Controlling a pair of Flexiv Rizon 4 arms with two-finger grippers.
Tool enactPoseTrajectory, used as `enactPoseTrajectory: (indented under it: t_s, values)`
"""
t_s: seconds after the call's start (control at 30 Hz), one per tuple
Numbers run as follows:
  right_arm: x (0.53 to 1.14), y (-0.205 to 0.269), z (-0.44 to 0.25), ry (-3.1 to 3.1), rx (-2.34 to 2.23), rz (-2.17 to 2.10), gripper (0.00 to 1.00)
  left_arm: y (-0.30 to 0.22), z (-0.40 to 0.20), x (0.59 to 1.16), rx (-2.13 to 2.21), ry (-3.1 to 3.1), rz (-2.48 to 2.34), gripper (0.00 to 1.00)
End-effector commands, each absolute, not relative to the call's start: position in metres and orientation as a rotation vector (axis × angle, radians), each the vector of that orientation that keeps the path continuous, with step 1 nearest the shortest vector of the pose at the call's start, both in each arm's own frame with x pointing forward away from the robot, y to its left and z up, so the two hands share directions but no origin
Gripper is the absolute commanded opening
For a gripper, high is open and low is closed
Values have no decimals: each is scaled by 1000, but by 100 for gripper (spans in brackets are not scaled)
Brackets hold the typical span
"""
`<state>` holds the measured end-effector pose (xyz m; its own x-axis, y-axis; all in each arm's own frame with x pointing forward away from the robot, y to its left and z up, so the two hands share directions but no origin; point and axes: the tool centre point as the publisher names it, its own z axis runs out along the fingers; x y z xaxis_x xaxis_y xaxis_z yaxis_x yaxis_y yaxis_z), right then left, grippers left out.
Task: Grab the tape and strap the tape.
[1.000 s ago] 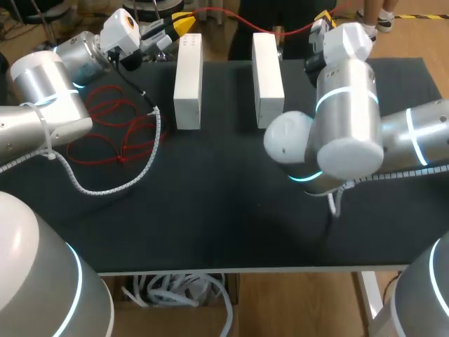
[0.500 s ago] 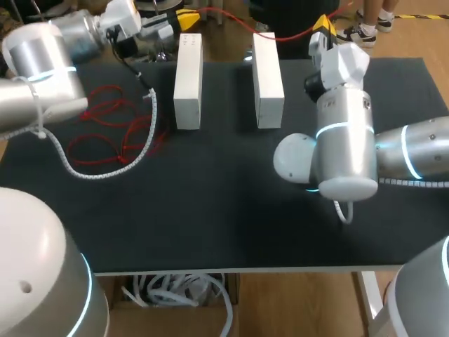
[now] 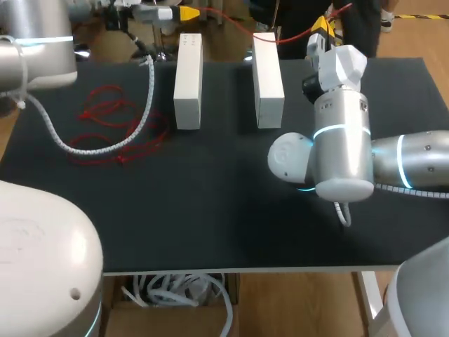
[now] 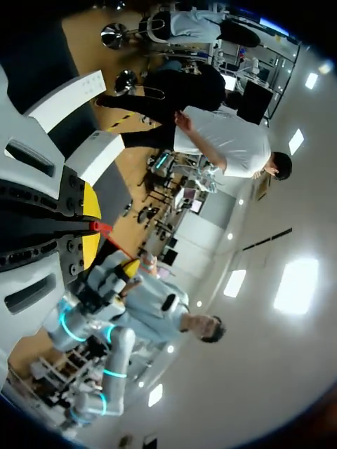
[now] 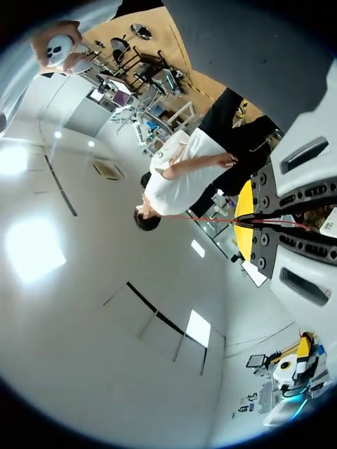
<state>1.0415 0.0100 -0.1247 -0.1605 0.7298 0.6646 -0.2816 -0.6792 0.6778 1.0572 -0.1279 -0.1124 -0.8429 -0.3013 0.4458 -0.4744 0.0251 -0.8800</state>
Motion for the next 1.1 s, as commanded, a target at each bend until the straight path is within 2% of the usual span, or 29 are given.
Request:
enactPoseTrajectory:
  t_s: [0.03,0.27,0.77,1.1]
  values:
    - [1041,9,-122,536,1430,1905,0,-133,-106,1060,721,-2393,1694,0]
    - [1041,9,-122,536,1430,1905,0,-141,-103,1074,405,-2625,1466,0]
    - [1041,9,-122,536,1430,1905,0,-185,-66,1078,-86,-2894,631,0]
    - [1041,9,-122,536,1430,1905,0,-189,-65,1078,-86,-2894,584,0]
